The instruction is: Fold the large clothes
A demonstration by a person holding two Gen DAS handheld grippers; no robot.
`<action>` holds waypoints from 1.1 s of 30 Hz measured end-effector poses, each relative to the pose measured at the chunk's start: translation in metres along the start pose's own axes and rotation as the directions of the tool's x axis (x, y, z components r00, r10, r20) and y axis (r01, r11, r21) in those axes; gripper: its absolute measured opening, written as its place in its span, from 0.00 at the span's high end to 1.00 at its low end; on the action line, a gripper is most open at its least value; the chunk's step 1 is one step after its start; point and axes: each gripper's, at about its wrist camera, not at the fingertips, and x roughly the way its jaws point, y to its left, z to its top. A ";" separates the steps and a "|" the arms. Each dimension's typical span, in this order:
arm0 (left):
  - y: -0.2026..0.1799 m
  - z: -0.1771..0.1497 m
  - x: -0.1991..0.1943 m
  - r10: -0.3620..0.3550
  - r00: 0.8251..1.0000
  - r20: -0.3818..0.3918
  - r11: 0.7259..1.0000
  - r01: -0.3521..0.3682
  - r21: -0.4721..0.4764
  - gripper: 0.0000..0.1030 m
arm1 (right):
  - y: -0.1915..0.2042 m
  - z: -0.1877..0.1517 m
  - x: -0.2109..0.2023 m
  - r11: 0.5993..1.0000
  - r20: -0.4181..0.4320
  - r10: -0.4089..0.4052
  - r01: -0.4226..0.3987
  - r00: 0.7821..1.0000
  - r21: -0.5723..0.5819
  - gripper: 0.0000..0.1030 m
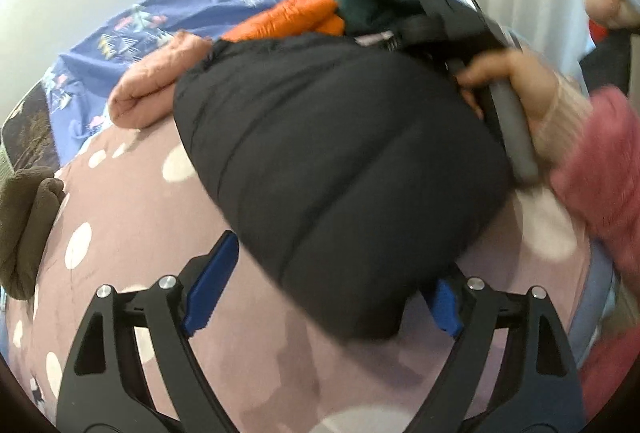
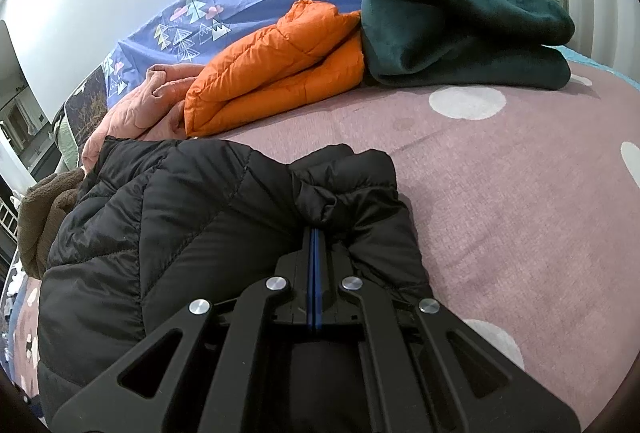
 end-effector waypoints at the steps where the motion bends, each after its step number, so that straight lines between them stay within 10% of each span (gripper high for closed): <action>1: -0.003 0.004 -0.002 0.011 1.000 0.025 1.000 -0.011 0.011 0.16 | -0.001 0.000 0.000 1.000 0.000 0.005 -0.005 1.000 0.005 1.00; 4: -0.012 0.007 0.003 0.143 0.989 0.036 0.987 -0.145 0.070 0.15 | -0.001 0.000 0.000 1.000 0.000 0.010 -0.010 1.000 0.009 1.00; 14: -0.014 0.006 0.008 0.250 0.968 0.011 0.965 -0.250 0.077 0.13 | -0.003 0.000 0.001 1.000 0.001 0.015 -0.015 1.000 0.014 1.00; 33: 0.019 -0.024 0.014 0.162 0.975 -0.152 0.985 -0.169 -0.039 0.24 | 0.002 -0.001 -0.001 1.000 -0.002 0.016 -0.016 1.000 -0.009 1.00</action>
